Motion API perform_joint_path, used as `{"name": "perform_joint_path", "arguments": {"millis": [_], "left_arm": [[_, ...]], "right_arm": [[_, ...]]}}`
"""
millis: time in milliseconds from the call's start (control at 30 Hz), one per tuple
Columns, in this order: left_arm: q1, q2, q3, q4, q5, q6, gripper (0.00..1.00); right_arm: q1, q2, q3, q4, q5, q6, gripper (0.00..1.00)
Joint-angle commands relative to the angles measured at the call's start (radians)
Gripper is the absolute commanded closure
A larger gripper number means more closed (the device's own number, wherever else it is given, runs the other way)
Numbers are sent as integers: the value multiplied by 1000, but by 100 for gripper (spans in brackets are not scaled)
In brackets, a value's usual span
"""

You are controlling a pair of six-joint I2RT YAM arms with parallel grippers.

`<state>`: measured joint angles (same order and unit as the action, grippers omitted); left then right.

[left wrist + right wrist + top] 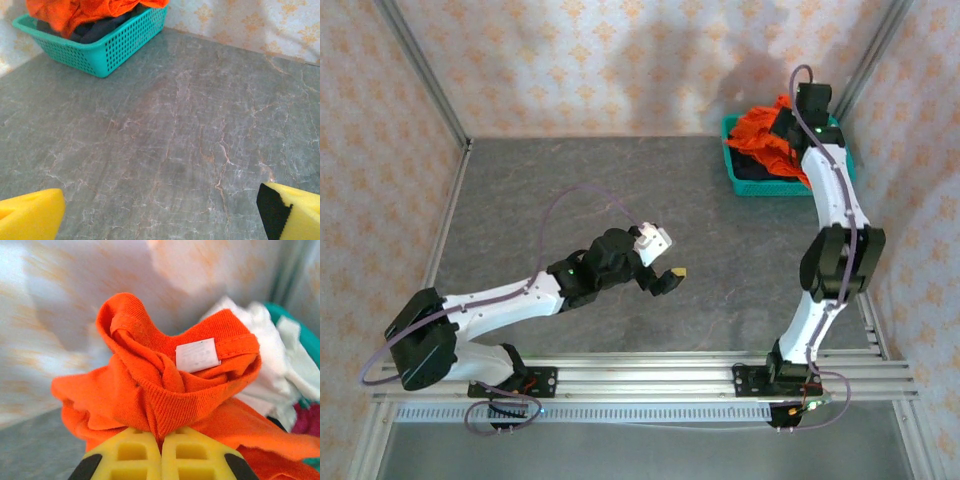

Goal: Fold and stack the t-shirts

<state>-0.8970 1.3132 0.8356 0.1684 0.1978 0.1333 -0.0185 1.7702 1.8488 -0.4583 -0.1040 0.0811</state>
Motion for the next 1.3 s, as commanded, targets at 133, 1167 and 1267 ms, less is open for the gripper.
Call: {"name": "perform_joint_path", "arguments": {"millis": [133, 1167, 1267], "left_arm": [[-3, -103, -17, 5, -47, 55, 0], [28, -664, -270, -222, -381, -12, 0], [59, -593, -245, -224, -396, -73, 0]], "right_arm": [[93, -244, -36, 174, -196, 54, 100], [400, -122, -237, 300, -131, 497, 75], [287, -143, -385, 325, -77, 585, 48]]}}
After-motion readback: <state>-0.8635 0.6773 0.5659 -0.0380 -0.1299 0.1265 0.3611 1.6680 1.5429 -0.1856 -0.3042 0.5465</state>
